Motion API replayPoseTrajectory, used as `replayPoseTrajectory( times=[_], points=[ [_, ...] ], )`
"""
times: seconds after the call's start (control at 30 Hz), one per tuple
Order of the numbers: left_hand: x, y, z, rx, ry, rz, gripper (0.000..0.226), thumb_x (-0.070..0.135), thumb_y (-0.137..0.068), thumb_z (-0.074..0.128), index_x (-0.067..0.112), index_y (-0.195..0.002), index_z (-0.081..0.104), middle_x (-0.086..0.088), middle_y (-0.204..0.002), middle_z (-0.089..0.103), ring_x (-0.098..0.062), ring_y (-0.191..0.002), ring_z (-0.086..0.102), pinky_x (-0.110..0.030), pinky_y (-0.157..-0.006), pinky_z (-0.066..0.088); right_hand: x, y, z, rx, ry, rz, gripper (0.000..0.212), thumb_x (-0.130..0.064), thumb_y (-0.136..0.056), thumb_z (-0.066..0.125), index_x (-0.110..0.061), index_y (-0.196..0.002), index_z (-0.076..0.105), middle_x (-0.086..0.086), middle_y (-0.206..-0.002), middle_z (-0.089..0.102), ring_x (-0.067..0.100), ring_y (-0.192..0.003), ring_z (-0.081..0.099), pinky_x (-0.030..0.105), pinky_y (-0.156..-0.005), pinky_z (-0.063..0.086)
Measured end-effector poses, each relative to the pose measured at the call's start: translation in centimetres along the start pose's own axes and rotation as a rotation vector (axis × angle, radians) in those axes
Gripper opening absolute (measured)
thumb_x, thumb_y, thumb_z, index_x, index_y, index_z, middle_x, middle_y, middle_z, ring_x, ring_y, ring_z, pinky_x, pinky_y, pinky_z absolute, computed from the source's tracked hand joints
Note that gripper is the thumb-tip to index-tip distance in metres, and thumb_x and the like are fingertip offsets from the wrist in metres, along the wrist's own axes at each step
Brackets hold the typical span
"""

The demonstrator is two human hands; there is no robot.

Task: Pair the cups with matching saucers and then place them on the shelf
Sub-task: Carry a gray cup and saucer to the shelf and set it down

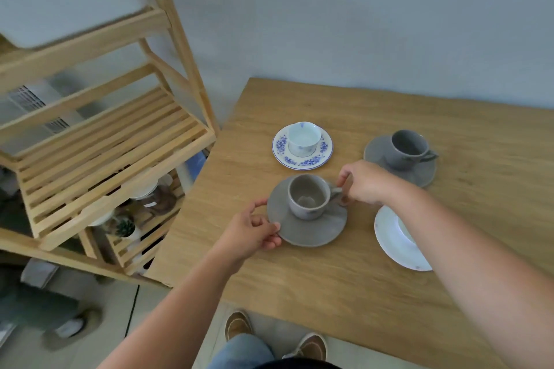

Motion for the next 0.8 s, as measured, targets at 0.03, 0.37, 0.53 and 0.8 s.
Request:
replayPoseTrajectory(
  times=[0.03,0.37,0.53,0.8],
  points=[
    [0.0,0.3,-0.7,0.006,0.010,0.008,0.052,-0.005,-0.089,0.065,0.012,-0.134,0.045,-0.010,-0.064,0.057,-0.013,-0.053,0.066,-0.021,-0.051,0.054,-0.2,0.0,0.5,-0.011,-0.044,0.009,0.037,-0.016,-0.064,0.085,-0.026,-0.093,0.063,-0.002,-0.090,0.065,0.019,-0.085,0.061,0.027,-0.069,0.048],
    [0.8,3.0,-10.1,0.185,0.119,0.021,0.045,0.004,-0.095,0.057,0.032,-0.130,0.053,-0.017,-0.094,0.070,-0.020,-0.062,0.070,-0.026,-0.054,0.057,-8.7,-0.4,8.3,-0.124,-0.700,-0.085,0.036,0.004,-0.094,0.043,-0.019,-0.121,0.050,0.003,-0.083,0.057,0.018,-0.052,0.054,0.025,-0.042,0.051],
    [1.2,3.7,-16.6,0.265,0.163,0.036,0.042,0.003,-0.097,0.052,0.026,-0.132,0.053,-0.014,-0.097,0.071,-0.021,-0.060,0.066,-0.025,-0.051,0.056,-15.7,-2.2,11.5,-0.097,-0.743,-0.181,0.030,-0.001,-0.098,0.039,-0.019,-0.113,0.058,-0.003,-0.081,0.060,0.014,-0.056,0.056,0.027,-0.047,0.050],
    [0.7,3.5,-27.7,0.551,0.154,0.055,0.037,0.007,-0.102,0.041,0.027,-0.132,0.051,-0.006,-0.107,0.070,-0.011,-0.078,0.067,-0.020,-0.057,0.054,-28.6,-8.1,17.1,-0.087,-0.614,-0.269,0.037,-0.015,-0.100,0.041,-0.024,-0.133,0.055,0.003,-0.121,0.064,0.021,-0.098,0.064,0.042,-0.083,0.057]
  ],
)
Point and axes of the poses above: each hand's wrist, its own y-axis away from the middle knuckle, its own z-axis out of the palm, x = y × z, the point moved 6 cm from there along -y, towards the middle knuckle
